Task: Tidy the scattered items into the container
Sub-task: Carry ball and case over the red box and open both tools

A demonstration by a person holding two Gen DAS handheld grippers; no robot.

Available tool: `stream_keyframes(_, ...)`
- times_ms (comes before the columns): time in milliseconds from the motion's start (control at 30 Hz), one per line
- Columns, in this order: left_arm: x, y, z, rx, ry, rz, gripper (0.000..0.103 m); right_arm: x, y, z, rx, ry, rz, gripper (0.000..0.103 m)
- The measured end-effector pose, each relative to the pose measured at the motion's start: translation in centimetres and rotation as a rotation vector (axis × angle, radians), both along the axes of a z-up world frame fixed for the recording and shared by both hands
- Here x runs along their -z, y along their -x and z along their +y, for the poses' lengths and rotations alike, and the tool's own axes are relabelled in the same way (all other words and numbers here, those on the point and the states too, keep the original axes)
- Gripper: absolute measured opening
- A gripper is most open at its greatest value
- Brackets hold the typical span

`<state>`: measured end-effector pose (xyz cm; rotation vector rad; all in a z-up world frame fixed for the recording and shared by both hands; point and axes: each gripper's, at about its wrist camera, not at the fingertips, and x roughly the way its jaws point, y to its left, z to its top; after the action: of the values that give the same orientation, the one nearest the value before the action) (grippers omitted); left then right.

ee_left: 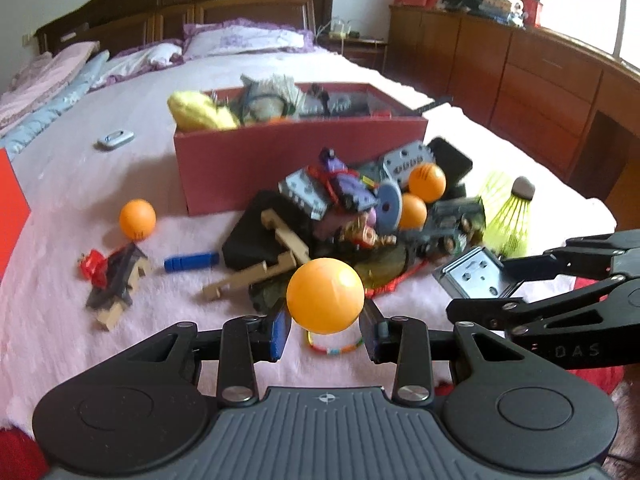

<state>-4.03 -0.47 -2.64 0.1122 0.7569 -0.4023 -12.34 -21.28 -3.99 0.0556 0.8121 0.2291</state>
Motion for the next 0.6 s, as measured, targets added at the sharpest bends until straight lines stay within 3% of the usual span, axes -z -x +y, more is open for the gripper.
stream_keyframes(600,-3.6,-4.2,-1.1,-0.011,0.018,-0.055,0.038,-3.6,-4.0,-0.1,0.007,-0.006,-0.078,0.064)
